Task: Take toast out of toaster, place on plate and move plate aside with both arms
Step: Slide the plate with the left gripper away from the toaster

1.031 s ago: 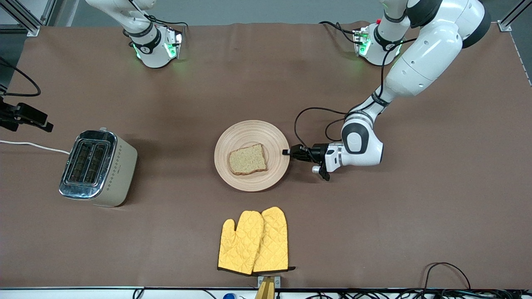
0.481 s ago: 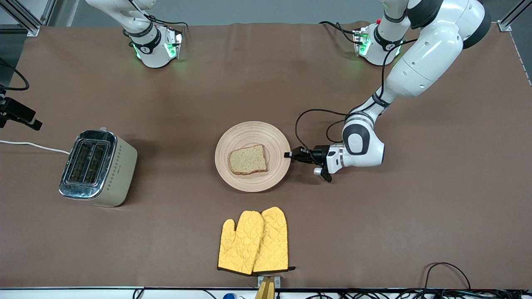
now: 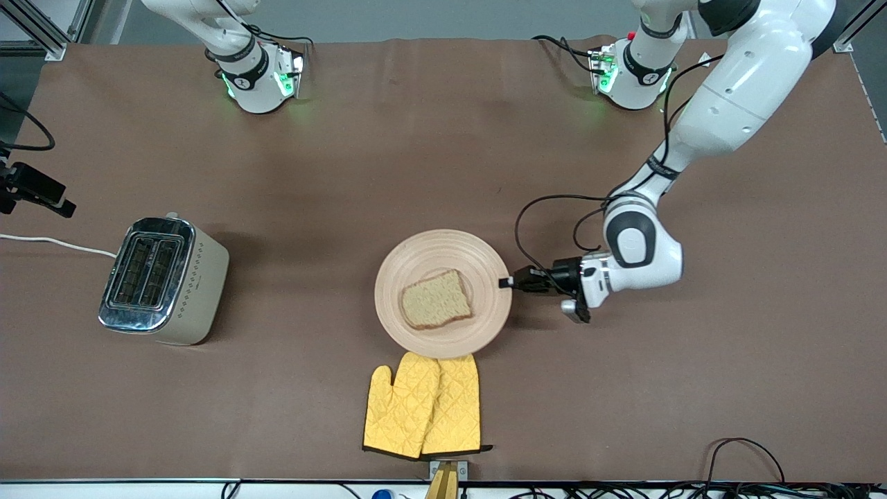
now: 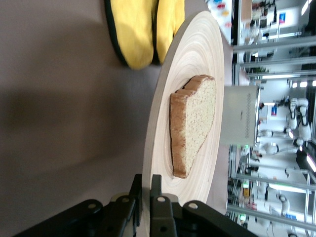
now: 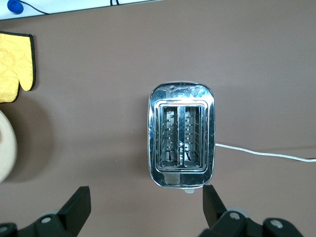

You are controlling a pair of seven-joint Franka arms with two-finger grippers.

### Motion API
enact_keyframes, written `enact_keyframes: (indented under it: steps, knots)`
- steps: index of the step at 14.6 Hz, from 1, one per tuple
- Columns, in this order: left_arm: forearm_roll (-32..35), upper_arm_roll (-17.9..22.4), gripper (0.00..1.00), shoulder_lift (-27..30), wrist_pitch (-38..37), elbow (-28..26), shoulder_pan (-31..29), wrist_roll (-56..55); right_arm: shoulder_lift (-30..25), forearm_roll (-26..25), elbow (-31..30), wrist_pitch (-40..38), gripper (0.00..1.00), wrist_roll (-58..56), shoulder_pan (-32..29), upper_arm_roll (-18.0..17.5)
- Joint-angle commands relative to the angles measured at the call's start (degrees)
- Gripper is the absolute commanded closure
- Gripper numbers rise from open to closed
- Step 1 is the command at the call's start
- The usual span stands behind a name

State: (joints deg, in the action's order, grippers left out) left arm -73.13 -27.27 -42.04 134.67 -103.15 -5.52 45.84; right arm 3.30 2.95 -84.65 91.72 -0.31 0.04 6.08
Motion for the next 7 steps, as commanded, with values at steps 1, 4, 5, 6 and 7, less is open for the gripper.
enact_keyframes:
  steps: [1,4,5,6,7]
  knots:
    - [1.05,-0.42,1.00,4.42,-3.26,-1.44,-4.66,-1.55,-0.76,-1.11,-0.34,-2.15,0.00,0.57,0.49,0.86]
    - [9.47,-0.50,1.00,4.42,-10.28,-1.00,-13.09,-1.55,-0.76,-1.20,-0.34,-2.33,0.00,0.31,-1.71,-1.16]
    - [12.19,-0.59,1.00,4.51,-12.04,-0.83,-15.64,-1.55,-0.76,-1.20,-0.34,-2.42,0.00,0.04,-1.71,-1.16]
    - [14.48,-0.51,1.00,4.51,-13.89,-0.31,-18.10,-1.55,-0.84,-1.28,-0.43,-2.59,0.00,-0.04,-1.45,-1.16]
    - [16.94,-0.51,1.00,4.51,-16.60,0.48,-20.65,-1.63,-0.84,-1.46,-0.43,-2.94,0.00,-0.05,-1.36,-1.16]
